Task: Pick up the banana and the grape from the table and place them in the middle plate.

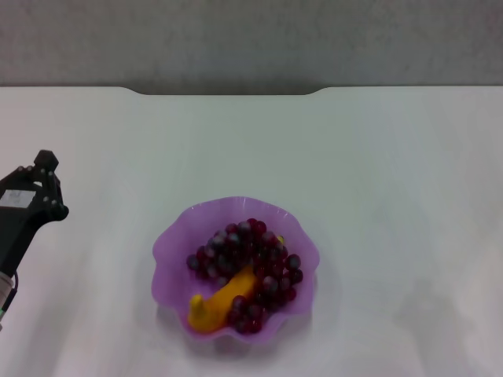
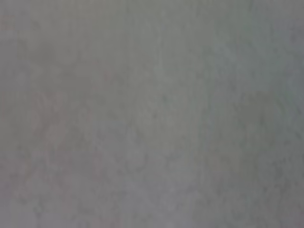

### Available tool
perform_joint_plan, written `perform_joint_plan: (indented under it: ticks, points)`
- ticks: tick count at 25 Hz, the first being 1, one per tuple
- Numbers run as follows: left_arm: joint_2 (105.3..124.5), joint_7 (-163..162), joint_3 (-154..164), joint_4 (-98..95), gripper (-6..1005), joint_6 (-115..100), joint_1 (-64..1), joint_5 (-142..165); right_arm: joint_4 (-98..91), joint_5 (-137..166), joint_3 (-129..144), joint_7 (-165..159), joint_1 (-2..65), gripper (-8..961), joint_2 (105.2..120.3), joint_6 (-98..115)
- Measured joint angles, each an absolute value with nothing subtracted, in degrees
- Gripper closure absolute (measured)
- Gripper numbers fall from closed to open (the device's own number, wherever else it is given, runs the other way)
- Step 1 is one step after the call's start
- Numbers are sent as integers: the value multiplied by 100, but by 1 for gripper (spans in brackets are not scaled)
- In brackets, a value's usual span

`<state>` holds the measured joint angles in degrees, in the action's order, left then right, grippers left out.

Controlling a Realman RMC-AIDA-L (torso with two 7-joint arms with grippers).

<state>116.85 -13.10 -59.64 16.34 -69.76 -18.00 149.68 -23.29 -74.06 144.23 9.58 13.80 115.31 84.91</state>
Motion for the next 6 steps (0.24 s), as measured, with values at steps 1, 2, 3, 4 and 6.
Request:
perform_joint_plan:
  ticks: [1, 2, 3, 4, 6]
  points:
    - [11685, -1310, -5964, 1634, 980, -6976, -1800, 14968, -2329, -7408, 14422, 958, 1380, 953, 11531, 8490]
    - [11682, -1310, -5963, 1634, 980, -6941, -1800, 14967, -2326, -7409, 14422, 957, 1380, 953, 11531, 8490]
    - [11681, -1310, -5963, 1634, 980, -6919, -1799, 14967, -2315, -7409, 14422, 958, 1381, 953, 11531, 8490]
    - [11681, -1310, -5963, 1634, 980, -6907, -1799, 14967, -2301, -7410, 14422, 958, 1382, 953, 11531, 8490]
    - [11681, -1310, -5964, 1634, 980, -6860, -1801, 14967, -2270, -7410, 14422, 958, 1387, 953, 11531, 8487]
